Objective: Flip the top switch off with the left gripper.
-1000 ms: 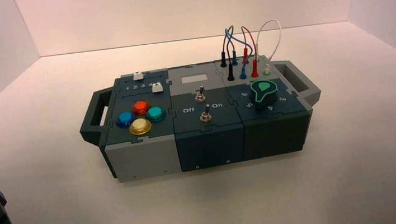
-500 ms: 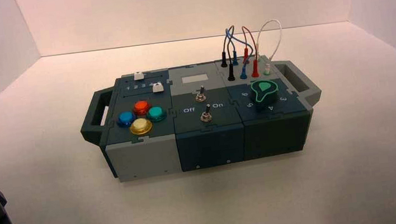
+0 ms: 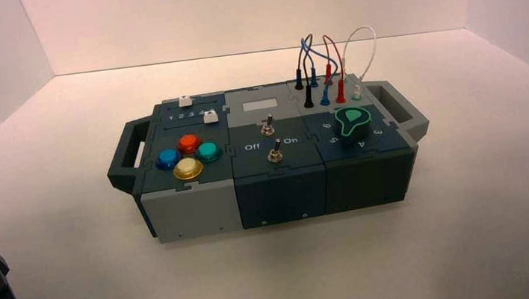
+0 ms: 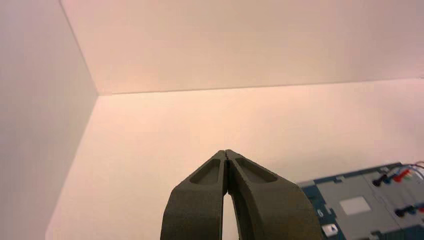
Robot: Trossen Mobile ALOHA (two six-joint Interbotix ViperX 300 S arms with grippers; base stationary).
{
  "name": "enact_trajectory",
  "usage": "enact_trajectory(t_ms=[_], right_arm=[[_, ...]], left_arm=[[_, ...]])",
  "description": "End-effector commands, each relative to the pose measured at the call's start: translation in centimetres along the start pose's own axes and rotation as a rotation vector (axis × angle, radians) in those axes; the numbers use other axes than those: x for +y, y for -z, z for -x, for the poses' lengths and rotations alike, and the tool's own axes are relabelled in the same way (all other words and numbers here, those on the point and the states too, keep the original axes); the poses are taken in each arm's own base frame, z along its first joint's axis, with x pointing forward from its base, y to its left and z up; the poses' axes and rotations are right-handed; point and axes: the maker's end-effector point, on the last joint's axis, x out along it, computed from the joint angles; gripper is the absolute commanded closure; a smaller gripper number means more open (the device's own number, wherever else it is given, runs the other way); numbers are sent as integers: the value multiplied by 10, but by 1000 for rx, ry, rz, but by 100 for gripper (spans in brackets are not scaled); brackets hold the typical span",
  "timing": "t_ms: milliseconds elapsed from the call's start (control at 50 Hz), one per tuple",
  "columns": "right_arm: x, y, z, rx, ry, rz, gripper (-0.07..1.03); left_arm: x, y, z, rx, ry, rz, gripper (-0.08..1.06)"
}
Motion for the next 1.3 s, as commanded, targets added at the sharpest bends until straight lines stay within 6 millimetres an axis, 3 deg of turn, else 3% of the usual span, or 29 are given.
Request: enact_trajectory(t_ms=[20,300,500,860,1300], right_arm=[[0,-3,-4,20,2,-7,99],[1,5,-13,89,-3,-9,99],[5,18,-20,170,-20,-24,99],[11,41,-41,333,-43,-19,99],[21,65,-60,486,-73,-33,99]], left_arm=[[-3,-11,3,-1,13,7,101],[-18,8,2,101,73,-16,101],[-19,18,0,138,74,-18,101],[-21,17,-4,154,80,-14,101],[-37,8,-13,205,137,10,101]])
